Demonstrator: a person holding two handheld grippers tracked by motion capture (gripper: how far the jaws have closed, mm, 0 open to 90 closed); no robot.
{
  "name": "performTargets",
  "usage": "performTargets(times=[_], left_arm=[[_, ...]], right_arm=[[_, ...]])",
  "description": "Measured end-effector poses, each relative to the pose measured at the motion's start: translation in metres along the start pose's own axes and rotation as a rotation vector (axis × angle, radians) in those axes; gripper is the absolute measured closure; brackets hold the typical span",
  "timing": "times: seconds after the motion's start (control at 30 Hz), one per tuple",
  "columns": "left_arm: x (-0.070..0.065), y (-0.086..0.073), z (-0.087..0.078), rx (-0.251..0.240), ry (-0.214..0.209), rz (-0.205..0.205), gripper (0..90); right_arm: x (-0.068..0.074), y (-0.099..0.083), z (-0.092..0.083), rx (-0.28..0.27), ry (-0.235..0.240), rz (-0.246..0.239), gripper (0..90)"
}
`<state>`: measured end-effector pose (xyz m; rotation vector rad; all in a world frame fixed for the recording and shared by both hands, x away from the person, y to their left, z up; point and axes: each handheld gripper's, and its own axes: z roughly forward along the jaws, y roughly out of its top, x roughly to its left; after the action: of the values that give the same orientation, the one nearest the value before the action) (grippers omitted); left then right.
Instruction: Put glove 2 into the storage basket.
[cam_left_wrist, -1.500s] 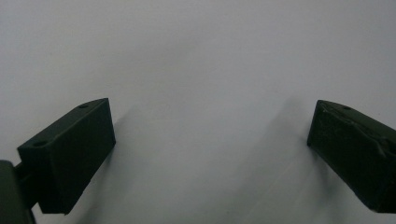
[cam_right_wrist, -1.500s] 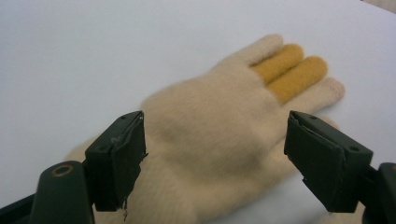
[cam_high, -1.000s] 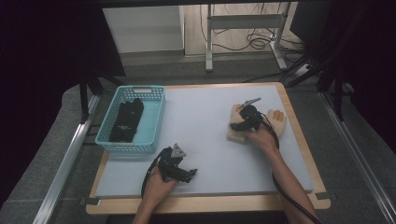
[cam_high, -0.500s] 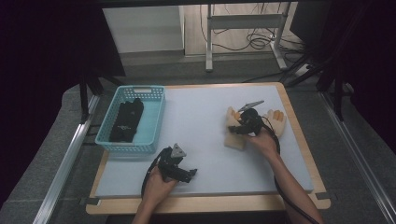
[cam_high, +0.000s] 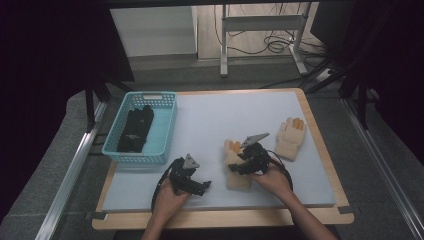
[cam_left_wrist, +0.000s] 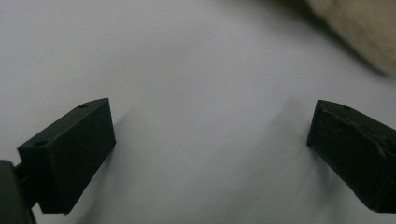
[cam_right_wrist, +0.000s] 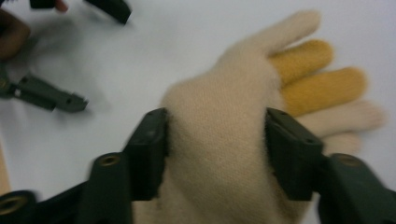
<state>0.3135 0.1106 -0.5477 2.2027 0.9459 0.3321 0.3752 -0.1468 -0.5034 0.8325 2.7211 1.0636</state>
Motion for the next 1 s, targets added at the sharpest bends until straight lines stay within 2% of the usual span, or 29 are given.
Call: performTargets(times=[0.13,0.3,0.5,0.67,1.0], left_arm=[[0.0,0.0,0.0,0.0,0.0,0.0,1.3],[0.0,0.0,0.0,0.0,-0.001,-0.002,1.3],[0.0,0.0,0.0,0.0,-0.001,-0.003,1.3],[0.0,0.0,0.0,0.003,-0.001,0.0,1.3],[0.0,0.0,0.0,0.001,-0.002,0.0,1.4]], right_arm=[[0.001,0.0,-0.006,-0.012,-0.012,-0.016,32.4],[-0.015,0.001,-0.022,-0.038,-0.05,0.004,33.5],[-0.049,-0.012,-0.035,-0.038,-0.114,0.047,45.3],[-0.078,-0.023,-0.052,-0.055,-0.183,0.098,50.9],[-0.133,-0.038,-0.098,-0.089,-0.336,0.212,54.0]])
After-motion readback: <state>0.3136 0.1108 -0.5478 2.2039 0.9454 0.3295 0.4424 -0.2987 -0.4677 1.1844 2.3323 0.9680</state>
